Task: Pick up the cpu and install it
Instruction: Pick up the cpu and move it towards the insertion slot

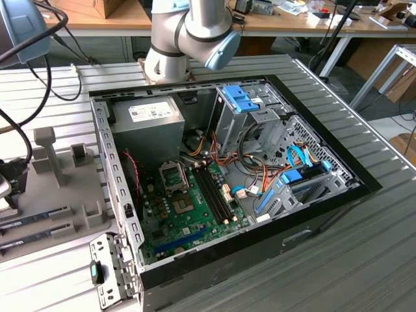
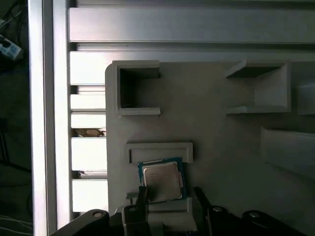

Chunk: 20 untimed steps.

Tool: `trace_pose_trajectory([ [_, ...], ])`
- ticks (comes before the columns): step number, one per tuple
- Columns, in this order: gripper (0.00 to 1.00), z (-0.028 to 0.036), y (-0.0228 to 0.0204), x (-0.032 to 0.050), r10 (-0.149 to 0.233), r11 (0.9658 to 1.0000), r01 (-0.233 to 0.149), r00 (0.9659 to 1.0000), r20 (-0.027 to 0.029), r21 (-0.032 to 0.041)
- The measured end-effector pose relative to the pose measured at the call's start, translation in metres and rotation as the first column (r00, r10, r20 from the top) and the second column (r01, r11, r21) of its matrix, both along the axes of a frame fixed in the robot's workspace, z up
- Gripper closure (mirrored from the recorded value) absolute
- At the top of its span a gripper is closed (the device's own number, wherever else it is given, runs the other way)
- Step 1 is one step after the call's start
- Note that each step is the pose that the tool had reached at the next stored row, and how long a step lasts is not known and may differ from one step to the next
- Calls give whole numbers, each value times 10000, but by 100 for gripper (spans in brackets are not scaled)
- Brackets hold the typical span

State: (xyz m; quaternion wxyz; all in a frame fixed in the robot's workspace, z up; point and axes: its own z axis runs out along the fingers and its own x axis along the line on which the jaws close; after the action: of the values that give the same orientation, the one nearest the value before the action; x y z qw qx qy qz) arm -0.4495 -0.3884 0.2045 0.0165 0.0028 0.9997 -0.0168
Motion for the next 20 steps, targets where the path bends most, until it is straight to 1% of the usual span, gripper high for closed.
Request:
trace_pose_trajectory([
  [1, 52, -3, 11, -15, 470, 9989, -470, 9989, -2, 39],
  [6, 52, -5, 11, -19, 471, 9988, -471, 9989, 4, 129],
  [7, 45, -6, 10, -19, 472, 9988, -472, 9989, 6, 159],
  [9, 45, -6, 10, -19, 471, 9987, -471, 9989, 7, 189],
  [10, 38, -6, 10, -19, 471, 9987, -471, 9989, 8, 210],
  [11, 38, -6, 10, -19, 471, 9986, -471, 9989, 9, 222],
  [14, 38, -24, 10, -19, 471, 9986, -471, 9989, 11, 226],
  [18, 38, -43, 29, -19, 590, 9980, -590, 9983, 9, 223],
  [20, 38, -51, 33, -19, 863, 9960, -863, 9963, 8, 221],
])
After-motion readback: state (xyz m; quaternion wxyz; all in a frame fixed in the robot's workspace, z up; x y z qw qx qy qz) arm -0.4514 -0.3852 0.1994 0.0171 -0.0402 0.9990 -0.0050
